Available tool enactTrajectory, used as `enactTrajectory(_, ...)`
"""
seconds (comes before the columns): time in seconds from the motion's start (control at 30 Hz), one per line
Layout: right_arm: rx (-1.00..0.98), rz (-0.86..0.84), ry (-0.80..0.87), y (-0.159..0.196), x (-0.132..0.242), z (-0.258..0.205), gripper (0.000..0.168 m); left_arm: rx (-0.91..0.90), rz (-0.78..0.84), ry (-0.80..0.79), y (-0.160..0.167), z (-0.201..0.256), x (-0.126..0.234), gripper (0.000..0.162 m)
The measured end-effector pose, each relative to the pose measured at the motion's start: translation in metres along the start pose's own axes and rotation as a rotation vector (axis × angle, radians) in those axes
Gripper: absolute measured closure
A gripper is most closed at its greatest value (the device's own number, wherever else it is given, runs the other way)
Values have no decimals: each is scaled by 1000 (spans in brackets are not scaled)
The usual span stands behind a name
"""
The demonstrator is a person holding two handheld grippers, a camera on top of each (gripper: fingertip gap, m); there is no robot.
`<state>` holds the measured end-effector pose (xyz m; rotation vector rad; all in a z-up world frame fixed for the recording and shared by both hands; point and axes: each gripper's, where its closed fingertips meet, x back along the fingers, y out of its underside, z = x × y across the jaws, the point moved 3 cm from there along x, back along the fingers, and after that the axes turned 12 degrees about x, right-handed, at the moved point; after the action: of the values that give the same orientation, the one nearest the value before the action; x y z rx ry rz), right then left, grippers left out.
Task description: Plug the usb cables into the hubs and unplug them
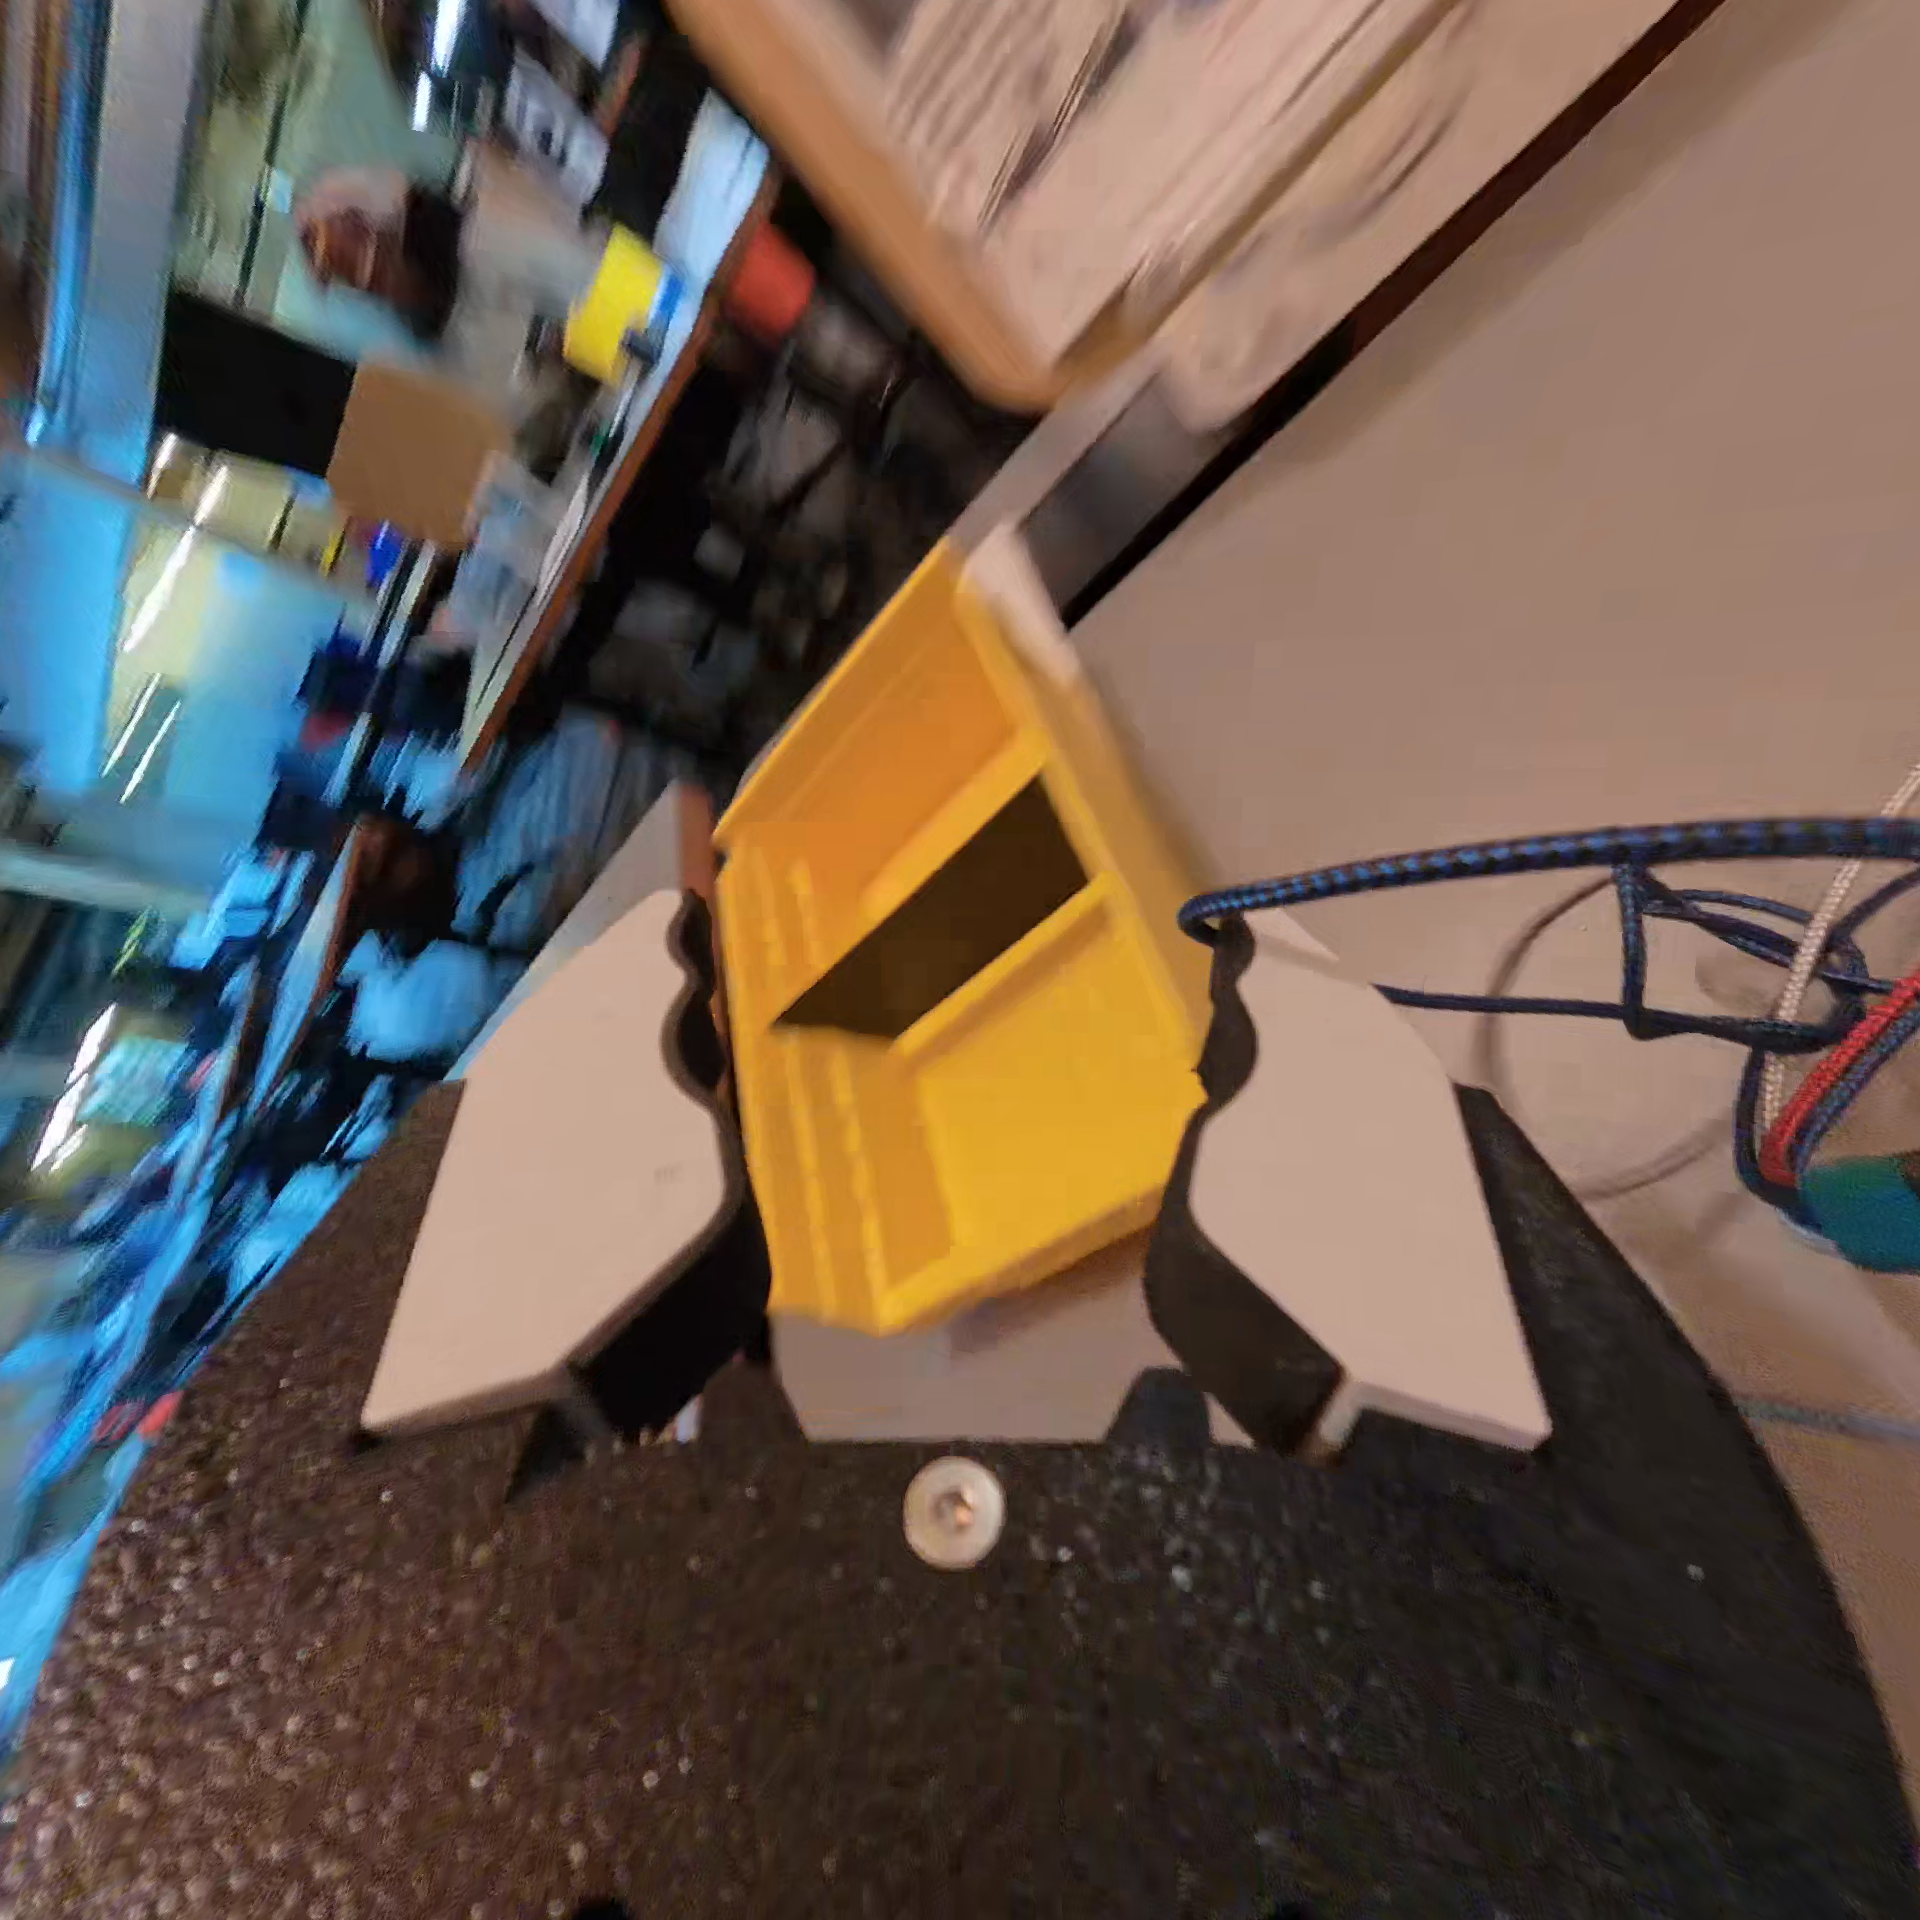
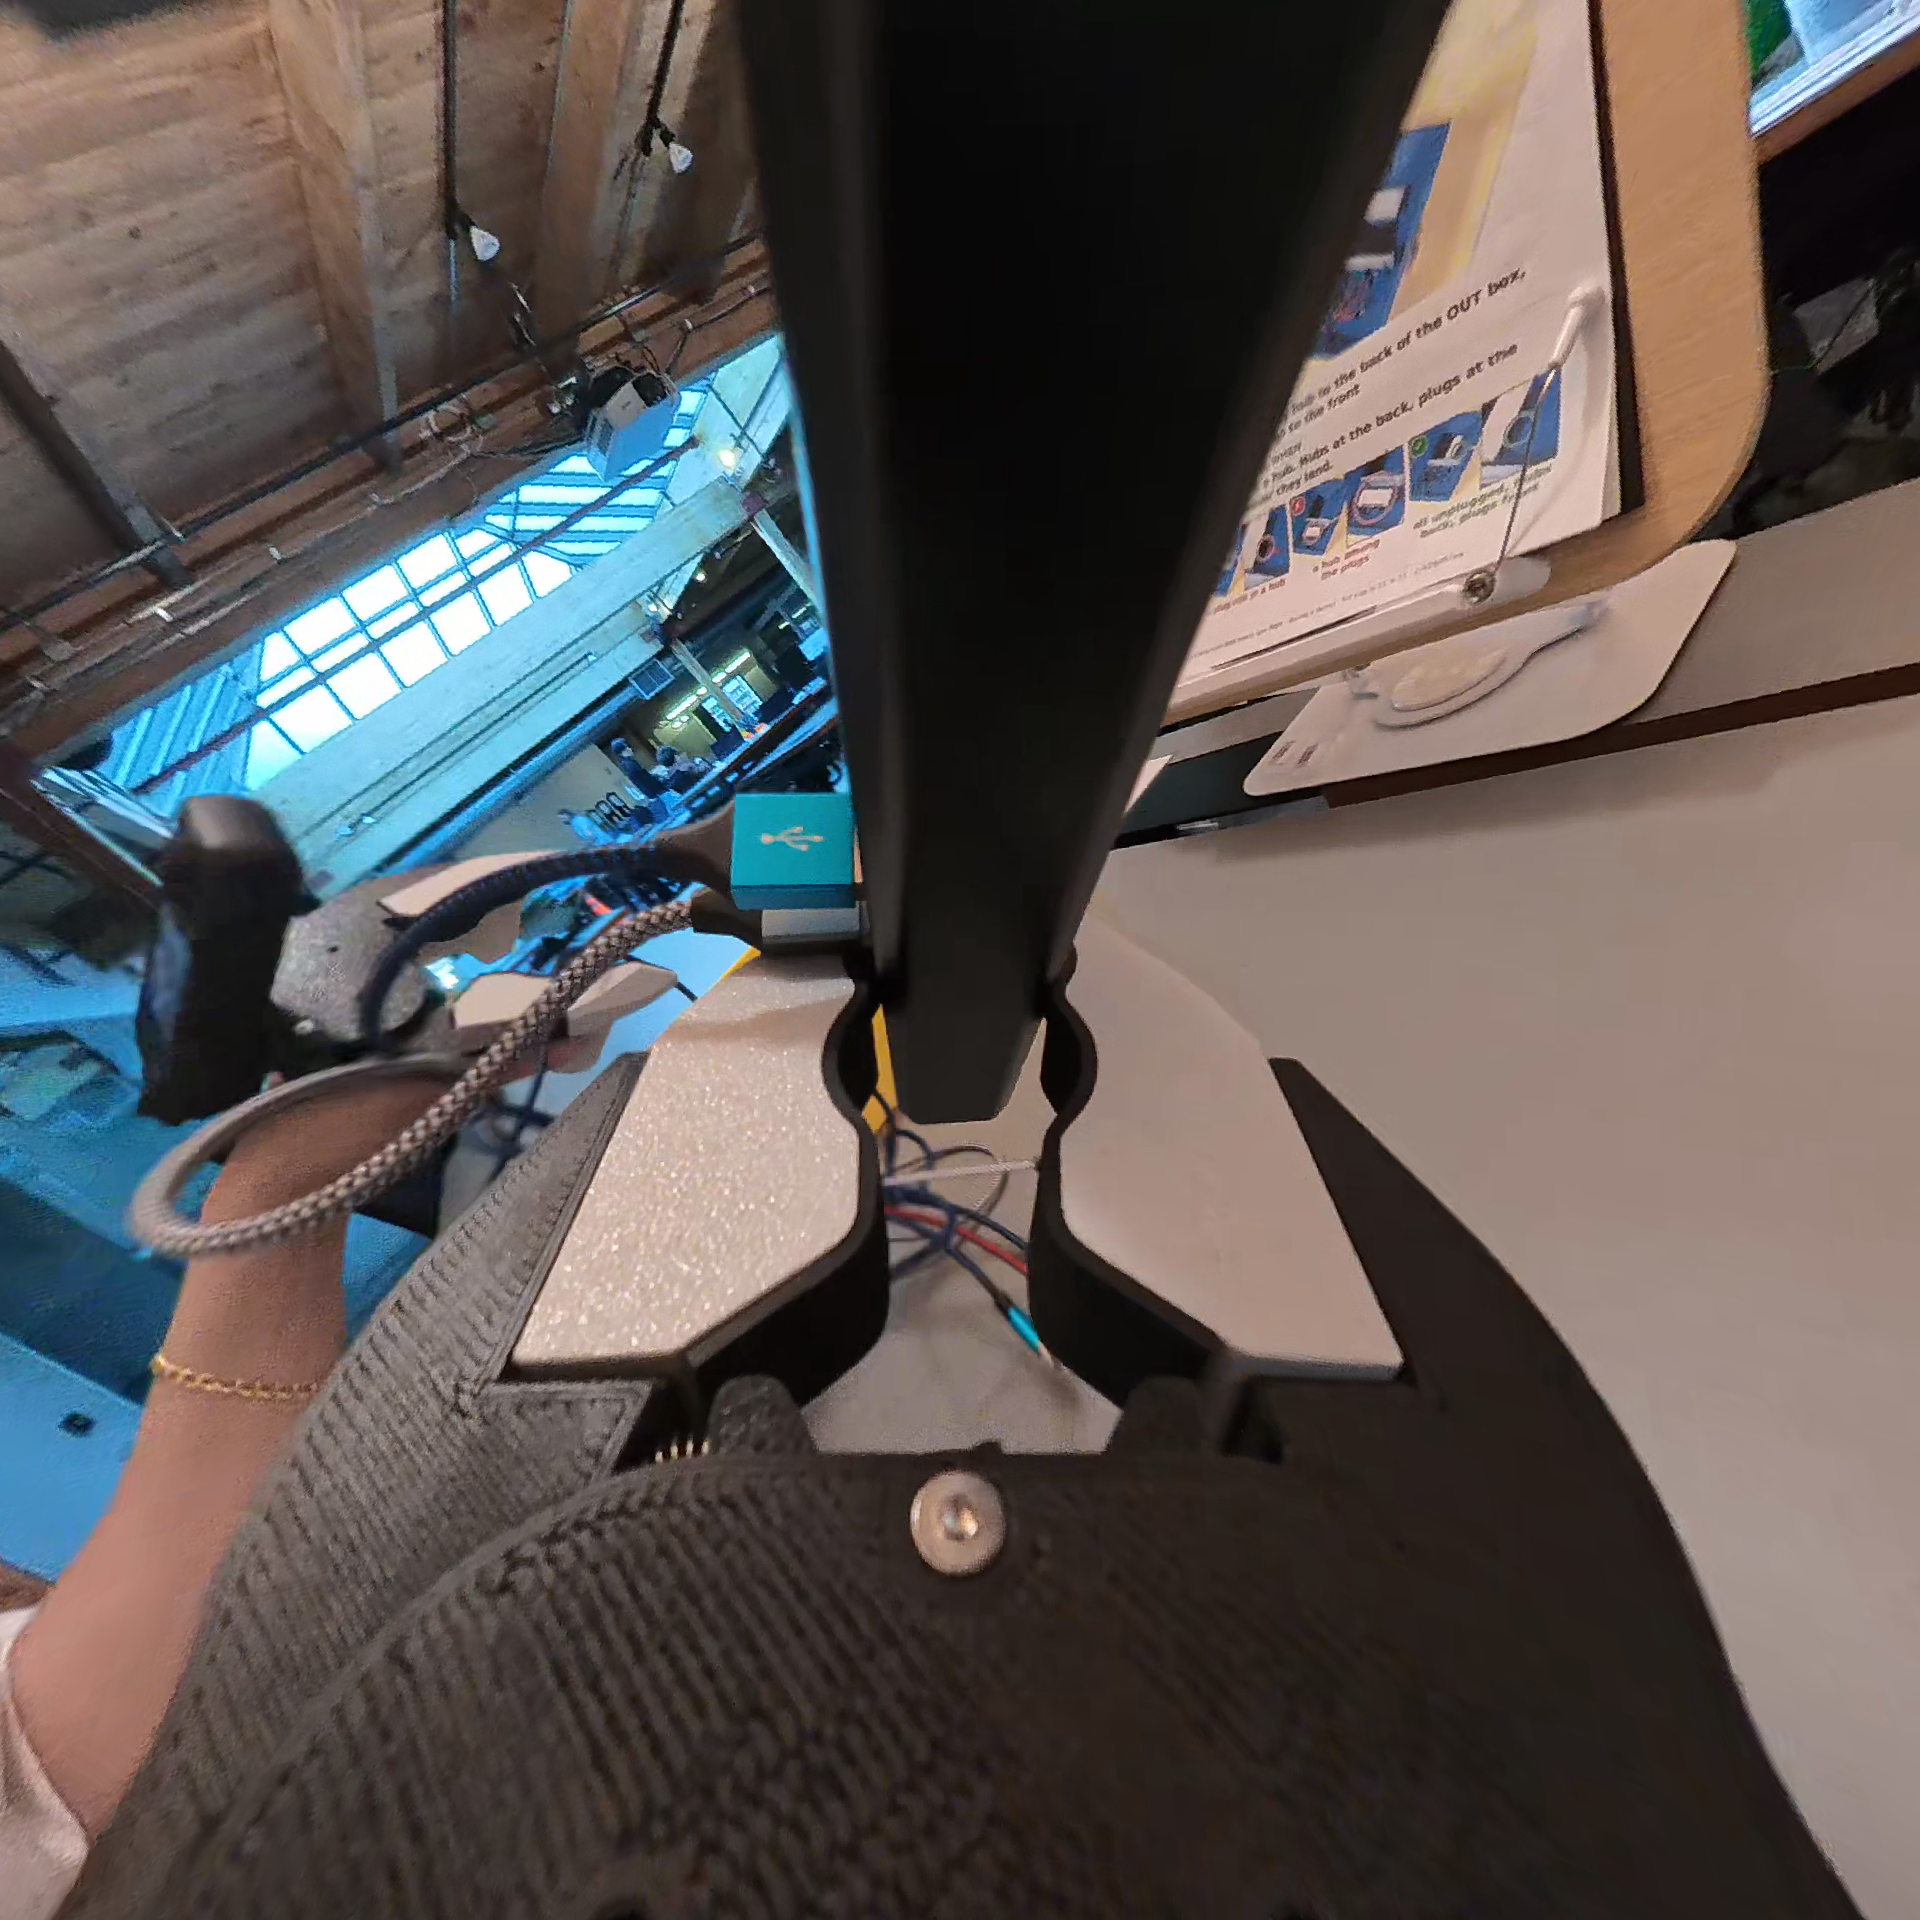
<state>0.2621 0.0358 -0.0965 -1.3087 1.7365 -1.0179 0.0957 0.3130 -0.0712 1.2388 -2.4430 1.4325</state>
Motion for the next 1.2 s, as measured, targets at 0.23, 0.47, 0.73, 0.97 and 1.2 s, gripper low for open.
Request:
enactTrajectory(0.23,68,21,15,-14,7,-3,141,-127,-280,365,60,32,-9,73)
enactTrajectory(0.47,73,84,82,-41,29,15,141,-294,-552,671,134,64,7,75)
enactTrajectory(0.73,-32,58,-39,-21,11,-11,140,75,275,640,-22,83,27,83)
enactTrajectory(0.97,-218,20,-215,6,-12,-55,140,-73,768,760,-92,175,65,78)
enactTrajectory(1.2,-153,-63,-208,20,-16,-69,140,-176,757,699,-96,205,63,93)
